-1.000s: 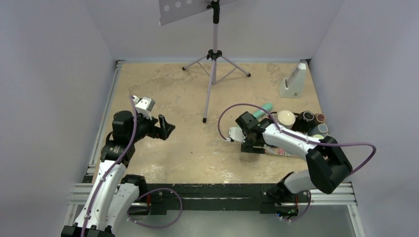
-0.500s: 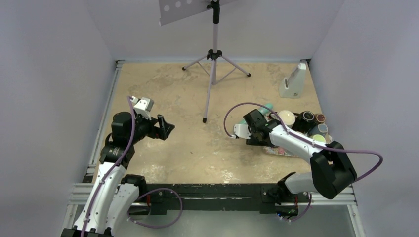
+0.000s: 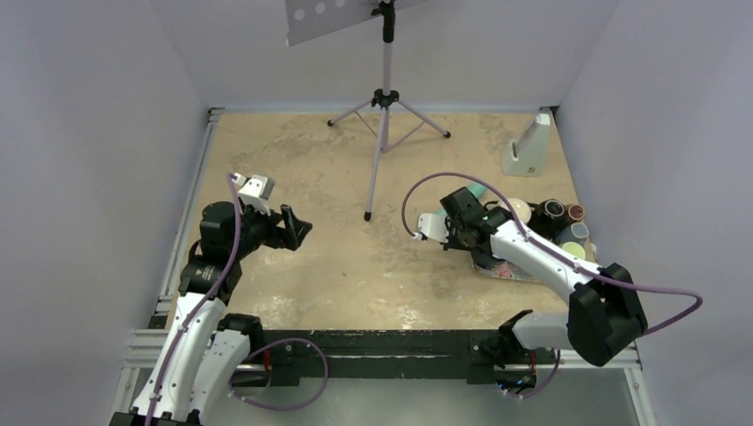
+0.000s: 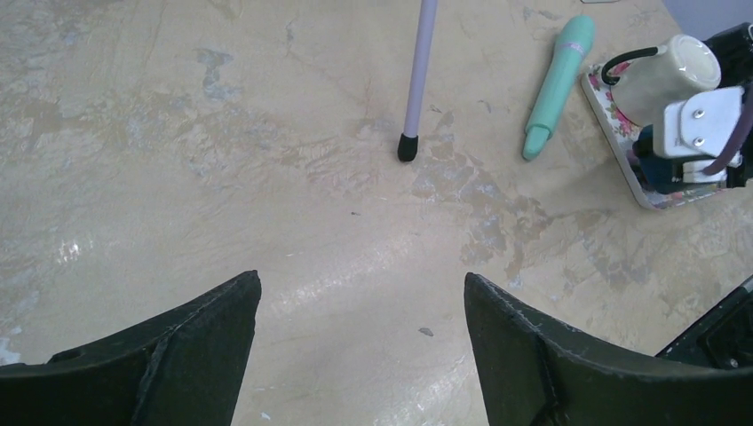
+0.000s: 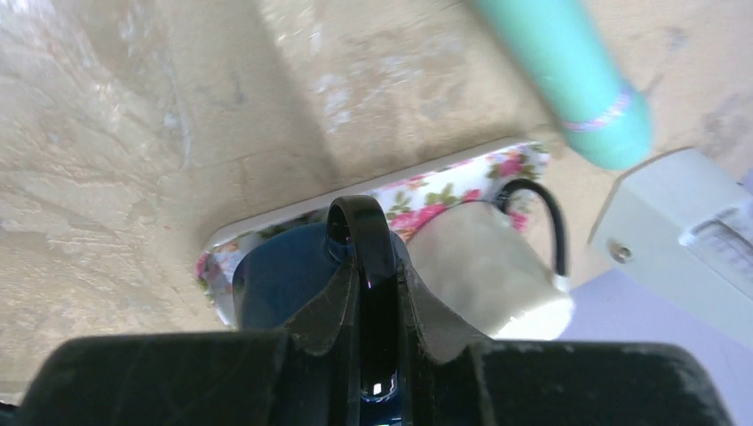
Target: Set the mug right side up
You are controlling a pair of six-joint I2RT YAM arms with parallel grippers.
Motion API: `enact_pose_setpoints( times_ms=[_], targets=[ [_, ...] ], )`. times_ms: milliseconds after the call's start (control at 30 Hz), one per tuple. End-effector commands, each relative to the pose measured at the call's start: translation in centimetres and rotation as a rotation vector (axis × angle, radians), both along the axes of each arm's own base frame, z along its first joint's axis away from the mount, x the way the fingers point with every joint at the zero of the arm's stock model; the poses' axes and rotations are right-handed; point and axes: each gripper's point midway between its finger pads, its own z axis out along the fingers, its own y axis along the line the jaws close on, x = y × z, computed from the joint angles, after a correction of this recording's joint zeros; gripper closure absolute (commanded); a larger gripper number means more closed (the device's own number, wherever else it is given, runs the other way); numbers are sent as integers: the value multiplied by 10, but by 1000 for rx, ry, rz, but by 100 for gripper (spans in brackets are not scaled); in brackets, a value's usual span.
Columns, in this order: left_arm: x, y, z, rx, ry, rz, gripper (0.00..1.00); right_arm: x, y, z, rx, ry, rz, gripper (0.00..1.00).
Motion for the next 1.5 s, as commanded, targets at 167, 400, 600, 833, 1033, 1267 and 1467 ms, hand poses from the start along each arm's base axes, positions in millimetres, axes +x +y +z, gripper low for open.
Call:
enact_pose_setpoints(
  times_ms=[167,400,600,833,1033,1267,1467],
  targets=[
    [-14,-33,24,-152,-7,-159,12,35,60,147,467,-316,-33,100],
    [-35,-67,67,-259,-59,-437,11,19,143,285,1250,-482,52,100],
    [-44,-86,114,-335,-95,-609,5,-4,184,345,1774,-352,75,100],
    [-36,-97,141,-412,-114,-619,7,-12,228,366,1900,-239,174,100],
    [-39,-103,140,-402,-117,-659,10,-22,261,371,1941,-136,241,100],
    [-50,-111,115,-410,-24,-697,25,-22,288,373,1969,-51,298,100],
    [-42,-111,129,-409,-86,-676,82,-18,308,361,1957,2,305,100]
  ],
)
